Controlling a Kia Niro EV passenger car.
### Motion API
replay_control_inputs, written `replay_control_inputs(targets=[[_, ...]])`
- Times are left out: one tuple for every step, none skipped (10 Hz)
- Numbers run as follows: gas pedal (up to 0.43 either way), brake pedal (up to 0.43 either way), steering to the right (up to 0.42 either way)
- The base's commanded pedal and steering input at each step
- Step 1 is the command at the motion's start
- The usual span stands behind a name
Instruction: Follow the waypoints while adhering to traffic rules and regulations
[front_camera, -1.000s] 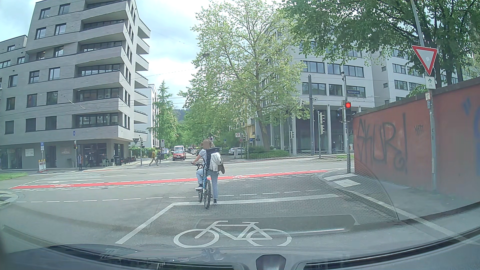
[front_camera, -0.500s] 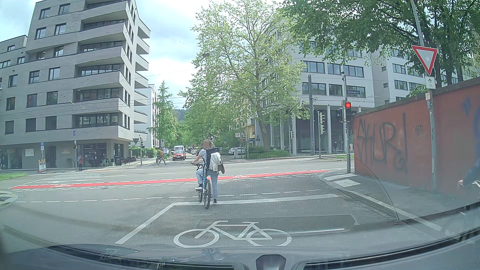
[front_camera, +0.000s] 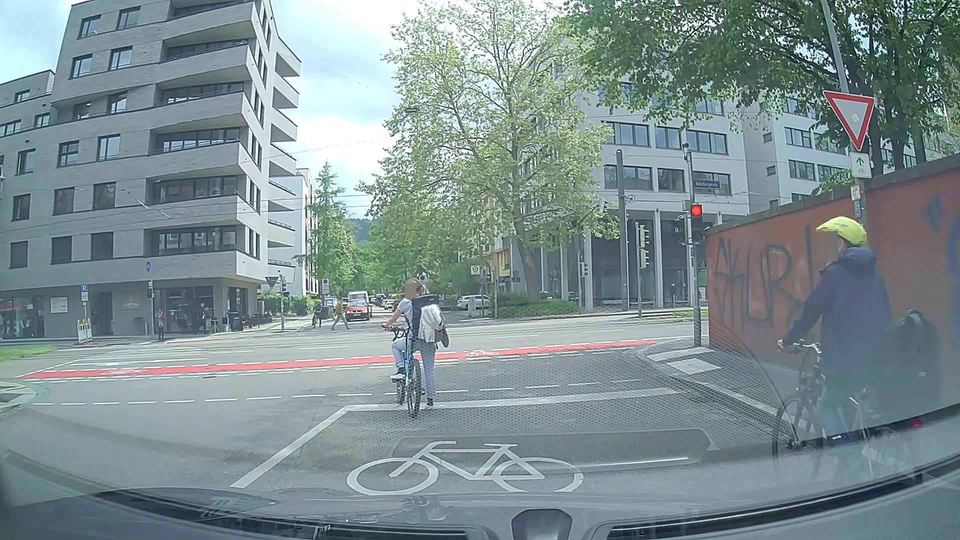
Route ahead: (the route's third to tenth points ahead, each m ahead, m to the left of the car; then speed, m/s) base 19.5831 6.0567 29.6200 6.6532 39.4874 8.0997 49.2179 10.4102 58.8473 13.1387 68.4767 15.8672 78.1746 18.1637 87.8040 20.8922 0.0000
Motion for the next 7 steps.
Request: replay_control_inputs(targets=[[0.0, 0.226, -0.008], [0.0, 0.226, -0.008], [0.0, 0.226, -0.008], [0.0, 0.226, -0.008], [0.0, 0.226, -0.008], [0.0, 0.226, -0.008], [0.0, 0.226, -0.008]])
